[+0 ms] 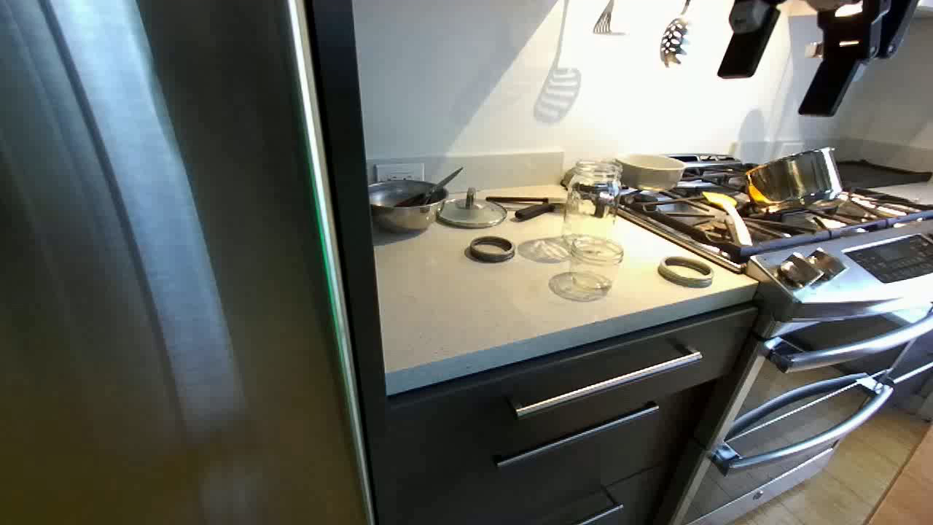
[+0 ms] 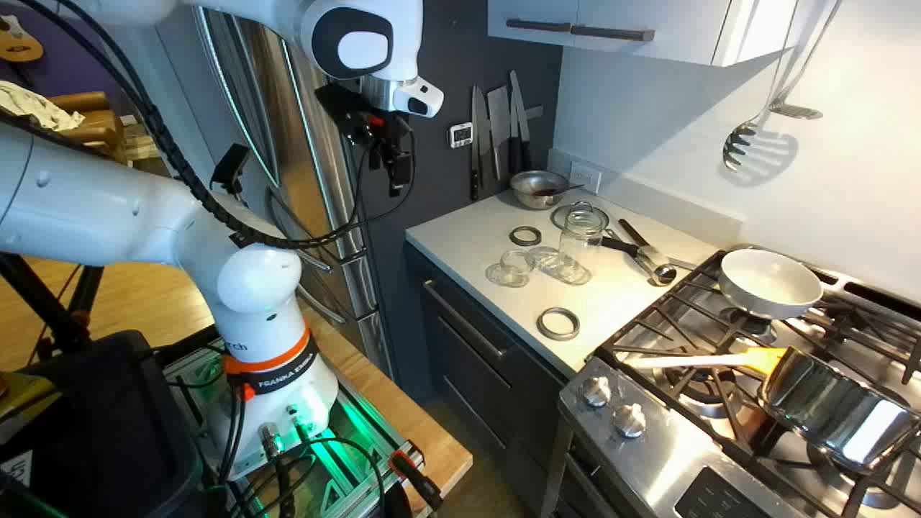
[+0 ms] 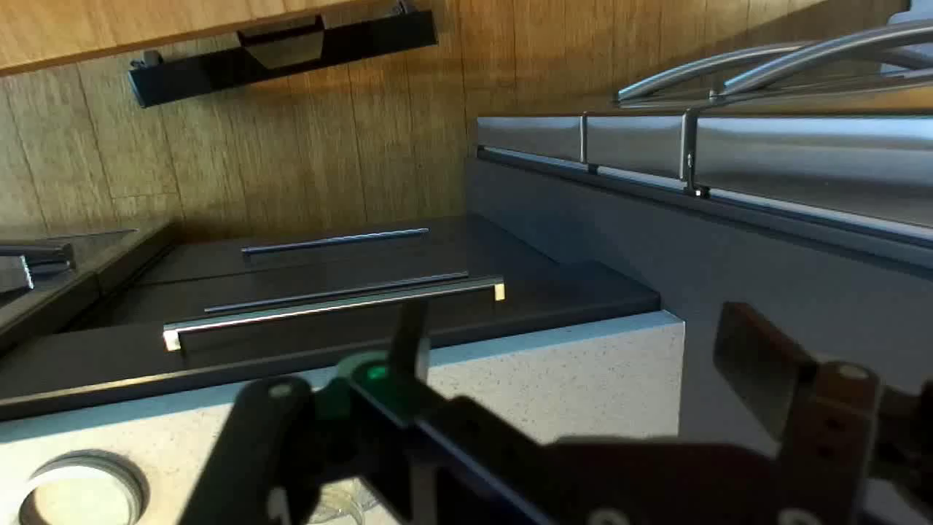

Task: Press a button on the white device

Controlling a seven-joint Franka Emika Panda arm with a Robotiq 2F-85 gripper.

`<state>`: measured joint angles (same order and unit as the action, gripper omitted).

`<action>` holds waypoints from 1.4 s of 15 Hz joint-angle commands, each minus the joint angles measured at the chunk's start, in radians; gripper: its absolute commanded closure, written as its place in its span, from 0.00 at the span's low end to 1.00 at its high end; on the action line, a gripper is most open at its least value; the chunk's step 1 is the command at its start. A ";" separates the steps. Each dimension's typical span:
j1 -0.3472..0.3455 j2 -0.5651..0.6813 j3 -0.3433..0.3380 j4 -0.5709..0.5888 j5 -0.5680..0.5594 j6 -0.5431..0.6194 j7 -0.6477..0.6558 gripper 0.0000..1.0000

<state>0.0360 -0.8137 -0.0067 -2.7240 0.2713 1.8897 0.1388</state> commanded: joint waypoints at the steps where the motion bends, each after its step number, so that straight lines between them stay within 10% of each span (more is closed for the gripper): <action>1: -0.013 0.001 0.010 0.002 0.007 -0.005 -0.007 0.00; 8: -0.029 0.019 0.012 0.013 0.008 0.003 0.019 0.00; 21: -0.051 0.659 -0.178 0.460 0.507 -0.155 -0.129 0.00</action>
<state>-0.0111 -0.3072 -0.1702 -2.3885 0.6518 1.8282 0.0510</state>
